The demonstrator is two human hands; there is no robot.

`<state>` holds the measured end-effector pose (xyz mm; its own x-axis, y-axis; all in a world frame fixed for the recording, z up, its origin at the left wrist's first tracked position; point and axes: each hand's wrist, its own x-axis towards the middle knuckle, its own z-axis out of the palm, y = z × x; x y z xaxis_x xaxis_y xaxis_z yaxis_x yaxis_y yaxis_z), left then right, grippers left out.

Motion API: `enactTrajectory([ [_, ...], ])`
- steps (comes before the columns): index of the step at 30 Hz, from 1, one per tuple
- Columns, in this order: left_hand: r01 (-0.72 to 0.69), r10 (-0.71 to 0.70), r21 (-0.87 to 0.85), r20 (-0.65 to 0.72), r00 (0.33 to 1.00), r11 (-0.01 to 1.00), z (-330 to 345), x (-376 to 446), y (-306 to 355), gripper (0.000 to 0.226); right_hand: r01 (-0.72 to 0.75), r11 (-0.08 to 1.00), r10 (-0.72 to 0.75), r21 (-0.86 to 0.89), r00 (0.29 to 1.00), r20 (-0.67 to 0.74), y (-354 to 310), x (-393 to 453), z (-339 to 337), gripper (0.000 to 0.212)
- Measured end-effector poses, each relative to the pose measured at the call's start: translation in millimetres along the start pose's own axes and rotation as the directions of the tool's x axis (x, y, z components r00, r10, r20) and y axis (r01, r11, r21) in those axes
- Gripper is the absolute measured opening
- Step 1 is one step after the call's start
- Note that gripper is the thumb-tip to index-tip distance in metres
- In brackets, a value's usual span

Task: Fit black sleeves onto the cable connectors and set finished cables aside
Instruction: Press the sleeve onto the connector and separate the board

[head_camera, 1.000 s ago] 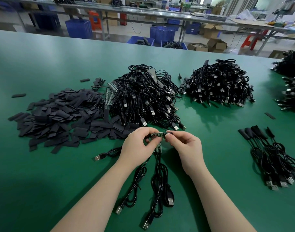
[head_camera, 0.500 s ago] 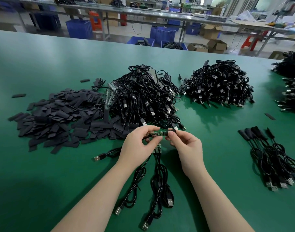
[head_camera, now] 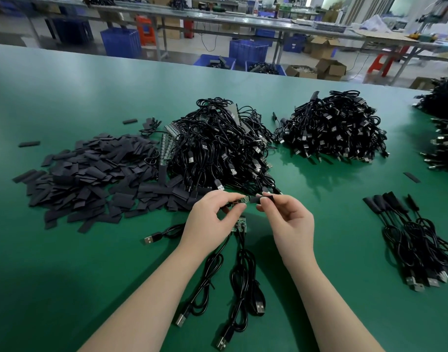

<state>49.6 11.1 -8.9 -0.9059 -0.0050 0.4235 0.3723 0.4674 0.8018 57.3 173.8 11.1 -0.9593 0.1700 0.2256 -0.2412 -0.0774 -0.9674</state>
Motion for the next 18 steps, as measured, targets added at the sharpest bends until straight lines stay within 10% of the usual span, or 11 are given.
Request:
enactTrajectory([
  [18, -0.002, 0.004, -0.031, 0.048, 0.999, 1.000, -0.3, -0.3, 2.2, 0.023, -0.078, 0.997, 0.078, -0.002, 0.993, 0.089, 0.7, 4.4, -6.3, 0.015],
])
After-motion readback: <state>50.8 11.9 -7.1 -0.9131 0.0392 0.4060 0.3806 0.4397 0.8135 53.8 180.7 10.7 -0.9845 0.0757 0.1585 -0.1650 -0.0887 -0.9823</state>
